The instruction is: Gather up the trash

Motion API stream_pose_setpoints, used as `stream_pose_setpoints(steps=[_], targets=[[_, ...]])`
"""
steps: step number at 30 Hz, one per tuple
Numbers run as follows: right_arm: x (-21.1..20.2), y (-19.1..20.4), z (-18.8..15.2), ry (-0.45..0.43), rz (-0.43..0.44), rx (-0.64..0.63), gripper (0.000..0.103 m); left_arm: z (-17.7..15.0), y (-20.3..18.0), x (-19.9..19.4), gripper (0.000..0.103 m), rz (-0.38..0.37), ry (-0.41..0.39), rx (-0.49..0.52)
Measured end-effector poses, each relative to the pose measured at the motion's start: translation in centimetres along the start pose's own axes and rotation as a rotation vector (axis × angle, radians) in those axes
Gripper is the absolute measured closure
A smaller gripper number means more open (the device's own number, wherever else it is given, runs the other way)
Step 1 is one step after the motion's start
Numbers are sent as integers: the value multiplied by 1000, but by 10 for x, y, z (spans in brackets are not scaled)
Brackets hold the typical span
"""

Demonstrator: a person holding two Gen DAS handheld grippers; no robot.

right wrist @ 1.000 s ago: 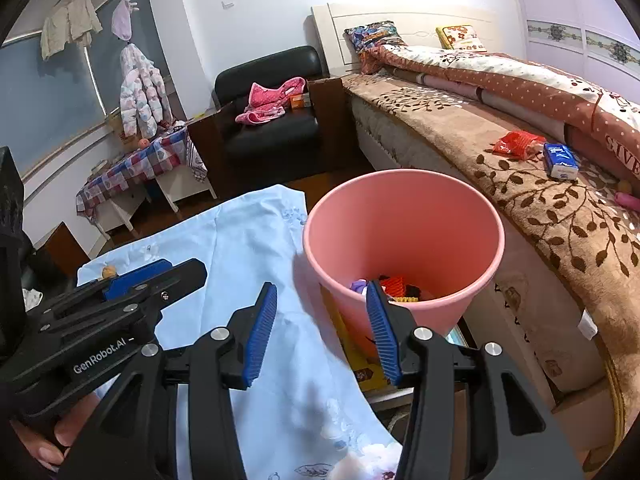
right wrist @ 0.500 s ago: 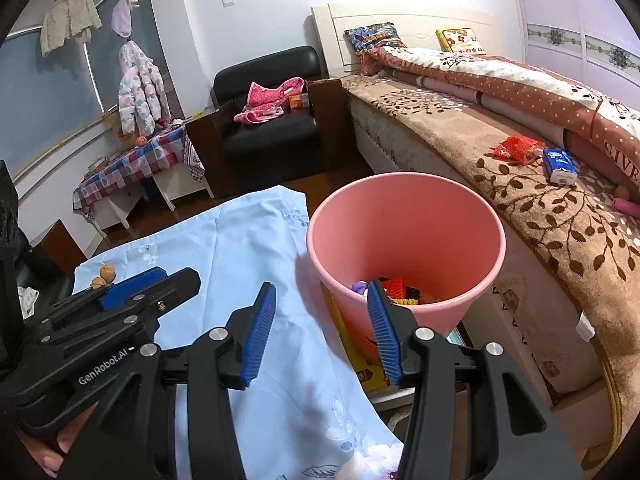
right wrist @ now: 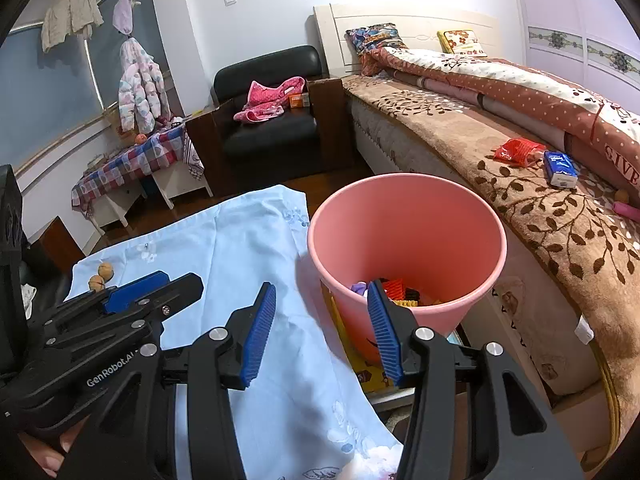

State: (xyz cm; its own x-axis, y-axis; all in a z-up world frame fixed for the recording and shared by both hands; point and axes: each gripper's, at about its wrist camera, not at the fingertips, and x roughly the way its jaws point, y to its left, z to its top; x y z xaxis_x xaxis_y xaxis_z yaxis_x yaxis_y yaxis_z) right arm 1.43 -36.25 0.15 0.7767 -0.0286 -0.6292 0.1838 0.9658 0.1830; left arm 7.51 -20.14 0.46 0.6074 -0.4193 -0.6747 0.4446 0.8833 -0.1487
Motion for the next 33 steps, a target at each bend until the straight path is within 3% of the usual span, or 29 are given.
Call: stream_pose_setpoints(steps=[33], targets=[[0, 2, -2, 1, -1, -2, 55, -4, -3, 1, 63, 2, 7, 6]])
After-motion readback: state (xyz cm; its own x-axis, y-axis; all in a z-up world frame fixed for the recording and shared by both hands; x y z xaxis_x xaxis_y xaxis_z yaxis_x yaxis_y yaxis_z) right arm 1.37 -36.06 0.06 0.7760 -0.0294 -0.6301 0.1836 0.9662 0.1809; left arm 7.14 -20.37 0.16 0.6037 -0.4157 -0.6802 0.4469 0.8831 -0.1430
